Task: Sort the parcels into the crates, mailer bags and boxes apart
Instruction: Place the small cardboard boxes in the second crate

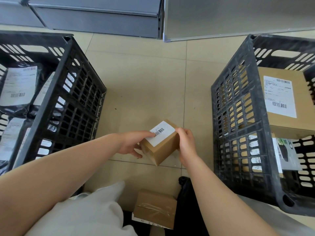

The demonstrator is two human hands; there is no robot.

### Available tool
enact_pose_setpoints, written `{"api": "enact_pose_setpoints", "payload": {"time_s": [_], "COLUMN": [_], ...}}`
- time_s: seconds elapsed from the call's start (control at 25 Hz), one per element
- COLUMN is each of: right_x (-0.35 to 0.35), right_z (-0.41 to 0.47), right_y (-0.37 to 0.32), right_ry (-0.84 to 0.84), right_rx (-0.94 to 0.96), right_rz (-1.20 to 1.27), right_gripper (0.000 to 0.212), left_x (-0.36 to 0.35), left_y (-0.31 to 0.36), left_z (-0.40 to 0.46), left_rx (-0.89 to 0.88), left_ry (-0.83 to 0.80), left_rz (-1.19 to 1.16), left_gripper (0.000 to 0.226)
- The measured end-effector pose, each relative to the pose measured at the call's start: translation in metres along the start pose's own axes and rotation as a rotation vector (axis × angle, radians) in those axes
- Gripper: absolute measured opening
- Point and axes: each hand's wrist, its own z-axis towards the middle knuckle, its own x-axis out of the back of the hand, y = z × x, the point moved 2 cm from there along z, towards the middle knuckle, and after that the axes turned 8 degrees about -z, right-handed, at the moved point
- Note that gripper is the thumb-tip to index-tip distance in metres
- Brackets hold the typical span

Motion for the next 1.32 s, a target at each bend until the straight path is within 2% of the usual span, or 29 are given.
{"api": "enact_pose_setpoints", "payload": {"time_s": [0.08,0.16,0.28,0.36,0.44,0.56,0.68,0.76,0.84,0.92,1.12,1.2,1.32], "right_x": [0.002,0.004,0.005,0.005,0.0,-0.008,-0.015,-0.017,-0.019,-0.021,-0.021,-0.017,-0.007], "right_z": [0.0,0.001,0.003,0.007,0.01,0.01,0.007,0.007,0.006,0.008,0.008,0.009,0.008], "right_y": [-0.001,-0.003,-0.008,-0.009,-0.008,-0.003,-0.001,0.002,0.005,0.01,0.009,0.002,-0.023], "right_ry": [-0.005,-0.03,-0.022,-0.009,-0.033,-0.065,-0.086,-0.152,-0.203,-0.226,-0.176,-0.163,-0.205], "right_rx": [-0.017,-0.036,-0.05,-0.042,-0.03,-0.048,-0.093,-0.172,-0.209,-0.19,-0.124,-0.094,-0.052], "right_rz": [0.1,0.121,0.09,0.034,0.03,-0.03,-0.155,-0.135,-0.125,-0.142,-0.131,-0.14,-0.241], "right_gripper": [0.027,0.014,0.012,0.017,0.03,0.076,0.088,0.094,0.092,0.079,0.054,0.048,0.04], "left_x": [0.003,0.002,0.002,0.002,0.0,-0.002,-0.001,-0.007,-0.011,-0.012,-0.015,-0.013,-0.005], "left_y": [0.002,0.006,0.008,0.008,0.009,0.01,0.007,0.008,0.009,0.009,0.016,0.025,0.046], "left_z": [0.001,0.0,-0.002,-0.004,-0.006,0.001,0.01,0.008,0.007,0.008,0.006,0.005,0.0], "left_rx": [0.007,-0.03,-0.101,-0.106,-0.111,-0.207,-0.289,-0.322,-0.331,-0.312,-0.297,-0.289,-0.276], "left_ry": [-0.035,-0.048,-0.044,-0.061,-0.039,0.102,0.298,0.351,0.37,0.378,0.359,0.337,0.372], "left_rz": [-0.1,-0.149,-0.075,0.005,0.101,0.269,0.412,0.457,0.471,0.523,0.559,0.457,0.362], "left_gripper": [0.043,0.035,0.03,0.042,0.064,0.086,0.114,0.111,0.108,0.111,0.109,0.099,0.072]}}
